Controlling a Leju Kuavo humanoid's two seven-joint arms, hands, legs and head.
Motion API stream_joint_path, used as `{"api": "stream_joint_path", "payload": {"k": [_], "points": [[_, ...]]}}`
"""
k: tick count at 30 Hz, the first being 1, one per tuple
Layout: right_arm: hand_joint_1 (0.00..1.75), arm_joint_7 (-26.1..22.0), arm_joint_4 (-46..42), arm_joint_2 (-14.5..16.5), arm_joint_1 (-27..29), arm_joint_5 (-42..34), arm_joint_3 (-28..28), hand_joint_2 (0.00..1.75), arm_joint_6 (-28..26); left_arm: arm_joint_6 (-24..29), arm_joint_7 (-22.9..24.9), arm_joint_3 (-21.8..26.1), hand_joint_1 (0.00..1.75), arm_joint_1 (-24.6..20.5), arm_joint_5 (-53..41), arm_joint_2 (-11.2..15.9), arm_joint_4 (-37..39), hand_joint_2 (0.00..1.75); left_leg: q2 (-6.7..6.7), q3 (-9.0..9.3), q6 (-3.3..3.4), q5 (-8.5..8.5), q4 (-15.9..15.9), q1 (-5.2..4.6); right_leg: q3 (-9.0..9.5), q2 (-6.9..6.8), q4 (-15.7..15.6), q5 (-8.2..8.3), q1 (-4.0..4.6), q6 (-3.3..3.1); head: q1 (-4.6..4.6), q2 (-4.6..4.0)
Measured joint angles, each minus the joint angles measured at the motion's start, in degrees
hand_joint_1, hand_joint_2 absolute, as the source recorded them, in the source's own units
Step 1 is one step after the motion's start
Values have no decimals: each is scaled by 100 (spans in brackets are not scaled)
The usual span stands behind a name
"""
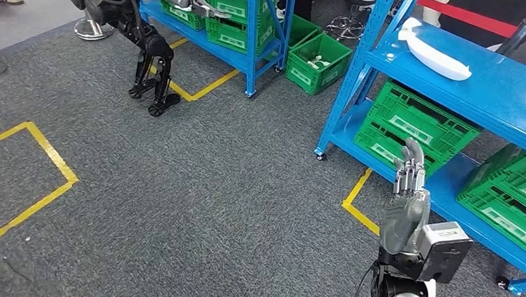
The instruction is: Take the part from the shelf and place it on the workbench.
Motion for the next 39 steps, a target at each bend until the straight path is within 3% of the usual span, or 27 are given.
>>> {"api": "stream_joint_path", "payload": {"k": [2, 3, 4, 6, 7, 9, 11, 13, 15, 17, 18, 19, 20, 22, 24, 25, 27, 29, 31, 33, 34, 35, 37, 39], "points": [[0, 2, 7, 3, 0, -1, -5, 0, 1, -1, 2, 0, 0, 16, -1, -2, 1, 0, 221, 46, 25, -53, -1, -21, -359, -179, 658, -218, -11, 37, 51, 0], [0, 2, 13, 3, 5, -1, -8, 0, 1, -1, 2, 0, 0, 18, -2, 0, 1, 0, 318, 74, 23, -81, 0, -26, -426, -204, 754, -178, -14, 44, 67, 0], [0, 3, 19, 3, 8, -1, -11, 0, 1, -1, 2, 0, 0, 13, -3, 2, 2, 0, 403, 108, 16, -109, 1, -28, -385, -222, 640, -34, -14, 42, 82, 0], [0, 3, 25, 3, 8, -1, -19, 0, 0, -1, 1, 0, 0, -6, -4, -2, 1, 0, 534, 188, -8, -166, -4, -29, -44, -348, -55, 372, 6, 1, 114, 0], [0, 3, 24, 3, 6, -2, -21, 0, 0, -1, 0, 0, 0, -19, -5, -6, 1, 0, 582, 217, -28, -193, -3, -37, 127, -444, -395, 490, 37, -34, 126, 0], [0, 3, 20, 2, 5, -2, -24, 0, 1, -1, -3, -1, 0, -35, -6, -14, 0, 0, 666, 246, -78, -226, -9, -50, 283, -572, -707, 510, 98, -103, 141, 0], [0, 3, 15, -1, 13, -1, -26, 0, -1, -1, -3, -2, 0, -43, -7, -21, -1, 0, 738, 284, -138, -252, -30, -51, 293, -504, -742, 499, 106, -166, 149, 0], [0, 3, 1, -1, 11, 0, -27, 0, -2, -1, -5, -1, 0, -53, -9, -26, -2, 0, 491, 271, -190, -379, 103, -34, 350, -411, -817, 519, 73, -229, 126, 0], [0, 3, -14, -2, 0, 0, -28, 0, -1, -1, -5, 0, 0, -56, -11, -25, -2, 0, 140, -7, -218, -683, 688, -21, 395, -319, -865, 526, 51, -279, 59, 0], [0, 3, -14, -2, 1, -1, -27, 0, 0, -1, -2, -1, 0, -36, -11, -22, -1, 0, 75, -438, -231, -932, 1418, -22, 402, -190, -859, 510, 57, -307, 2, 0], [0, 3, -14, -1, 5, -1, -27, 0, 0, -1, 1, -1, 0, -25, -11, -22, 0, 0, 80, -575, -233, -905, 1578, -22, 410, -112, -851, 498, 61, -310, -16, 0], [0, 3, -14, -1, 6, -1, -26, 0, 0, -1, 1, -1, 0, -16, -11, -21, 0, 0, 79, -611, -228, -757, 1527, -22, 424, -30, -842, 484, 61, -306, -35, 0], [0, 3, -15, -1, 6, -1, -27, 0, 0, -1, 1, -1, 0, -12, -12, -21, 0, 0, 42, -541, -218, -509, 1262, -21, 446, 53, -831, 463, 59, -295, -61, 0], [0, 3, -15, -1, 3, -1, -27, 0, 0, -1, 1, -2, 0, -9, -12, -17, 0, 0, -249, -281, -180, -71, 553, 1, 478, 195, -799, 412, 50, -253, -105, 0], [0, 5, -16, -1, -1, -3, -28, 0, 0, -1, 1, -2, 0, -6, -13, -13, 0, 0, -485, -111, -144, 17, 159, 13, 451, 328, -767, 383, 27, -190, -117, 0], [0, 6, -17, 1, -1, -4, -28, 0, 0, -1, 1, -2, 0, -4, -13, -11, 1, 0, -481, -82, -125, -18, 121, 7, 429, 402, -766, 385, 12, -151, -114, 0], [0, 7, -21, 2, 5, -2, -28, 0, -1, 0, 1, -2, 0, -3, -13, -8, 1, 0, -322, -34, -77, -32, 61, -1, 405, 490, -769, 381, -10, -81, -104, 0], [0, 7, -24, -1, -9, -1, -28, 0, -1, 1, -3, -2, 0, -5, -13, -6, 1, 0, -130, 36, -16, -40, 0, 11, 277, 235, -492, 215, 3, -11, -51, 0], [0, 6, -24, 1, -22, -1, -27, 0, 1, 0, -4, -1, 0, 4, -13, -8, 1, 0, 79, 93, 27, -76, -23, 1, -77, -110, 210, -112, 2, 54, 18, 0], [0, 6, -15, 3, -12, -4, -27, 0, 3, 1, -3, 0, 0, 17, -14, -6, 2, 0, 279, 132, 37, -122, -22, -13, -415, -202, 796, -261, -13, 87, 57, 0], [0, 6, -9, 3, -8, -8, -27, 0, 4, 1, -4, -1, 0, 16, -14, -3, 2, 0, 366, 157, 32, -147, -21, -18, -453, -217, 822, -177, -15, 89, 76, 0], [0, 6, -3, 3, -6, -12, -27, 0, 5, 1, -5, -1, 0, 10, -15, -3, 2, 0, 443, 191, 22, -174, -21, -21, -368, -238, 611, 16, -15, 78, 99, 0], [0, 5, 3, 4, -8, -16, -27, 0, 7, 1, -11, -1, 0, -10, -15, -6, 1, 0, 563, 266, -8, -234, -25, -31, -1, -399, -152, 431, 18, 21, 136, 0], [0, 2, 4, 4, -17, -17, -27, 0, 15, 2, -25, 0, 0, -26, -16, -8, 0, 0, 657, 309, -60, -281, -26, -52, 241, -573, -650, 553, 80, -63, 158, 0]]}}
